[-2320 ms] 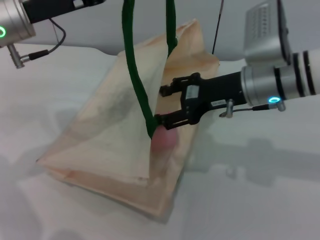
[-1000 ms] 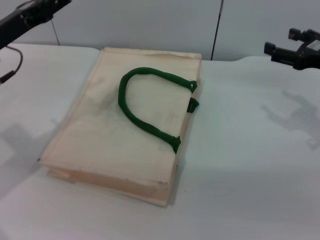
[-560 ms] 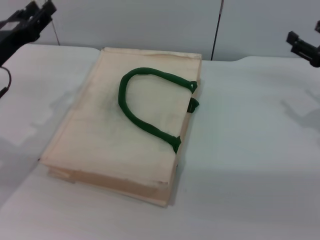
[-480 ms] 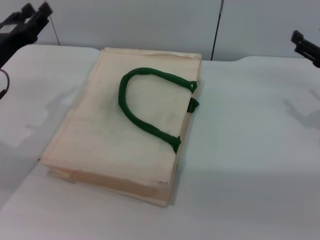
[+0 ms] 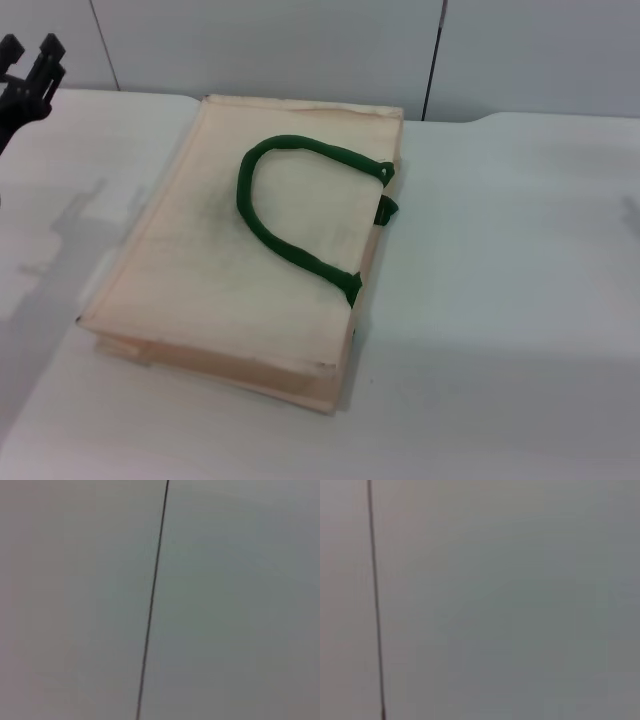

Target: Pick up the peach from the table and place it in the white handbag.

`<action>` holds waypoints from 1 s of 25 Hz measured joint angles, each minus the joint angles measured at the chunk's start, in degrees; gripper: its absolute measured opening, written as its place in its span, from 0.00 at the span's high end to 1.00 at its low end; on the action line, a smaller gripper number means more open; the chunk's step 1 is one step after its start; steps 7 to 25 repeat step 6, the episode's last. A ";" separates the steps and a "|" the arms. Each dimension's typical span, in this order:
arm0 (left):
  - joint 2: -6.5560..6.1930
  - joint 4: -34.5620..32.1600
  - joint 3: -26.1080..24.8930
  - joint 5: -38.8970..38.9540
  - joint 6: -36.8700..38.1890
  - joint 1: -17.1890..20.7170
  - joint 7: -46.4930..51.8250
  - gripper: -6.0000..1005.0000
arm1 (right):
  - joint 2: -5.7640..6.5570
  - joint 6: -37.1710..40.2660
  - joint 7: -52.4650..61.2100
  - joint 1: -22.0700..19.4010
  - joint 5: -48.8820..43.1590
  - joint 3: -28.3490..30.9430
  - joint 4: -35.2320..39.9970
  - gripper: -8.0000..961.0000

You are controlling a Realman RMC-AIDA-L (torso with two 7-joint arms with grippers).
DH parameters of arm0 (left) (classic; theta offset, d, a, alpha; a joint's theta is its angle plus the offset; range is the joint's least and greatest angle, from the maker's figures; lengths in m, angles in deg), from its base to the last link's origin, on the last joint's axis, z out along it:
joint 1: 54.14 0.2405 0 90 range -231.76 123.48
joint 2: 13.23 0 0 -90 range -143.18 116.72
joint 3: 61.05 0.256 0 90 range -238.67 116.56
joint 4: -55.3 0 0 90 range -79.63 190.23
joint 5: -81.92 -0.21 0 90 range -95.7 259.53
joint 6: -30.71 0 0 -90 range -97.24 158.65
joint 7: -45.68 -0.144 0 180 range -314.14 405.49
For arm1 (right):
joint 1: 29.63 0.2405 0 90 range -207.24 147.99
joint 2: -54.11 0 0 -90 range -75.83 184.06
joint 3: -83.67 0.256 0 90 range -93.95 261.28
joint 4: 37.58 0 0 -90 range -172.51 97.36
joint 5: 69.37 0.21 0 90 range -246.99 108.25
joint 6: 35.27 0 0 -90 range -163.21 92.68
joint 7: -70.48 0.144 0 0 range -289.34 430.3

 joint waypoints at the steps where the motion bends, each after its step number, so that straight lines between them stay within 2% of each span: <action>1: 0.00 -0.98 0.00 1.11 -0.07 0.41 -2.00 0.46 | 0.00 0.08 -0.06 -0.02 0.62 0.00 -0.21 0.08; 6: 0.02 -4.15 0.00 3.91 -0.16 1.41 -8.80 0.46 | -0.02 0.32 -0.20 -0.60 4.01 0.01 -0.49 0.08; 25: 0.02 -4.15 0.00 3.91 -0.16 1.41 -8.80 0.46 | -0.02 0.32 -0.20 -0.60 4.01 0.01 -0.49 0.08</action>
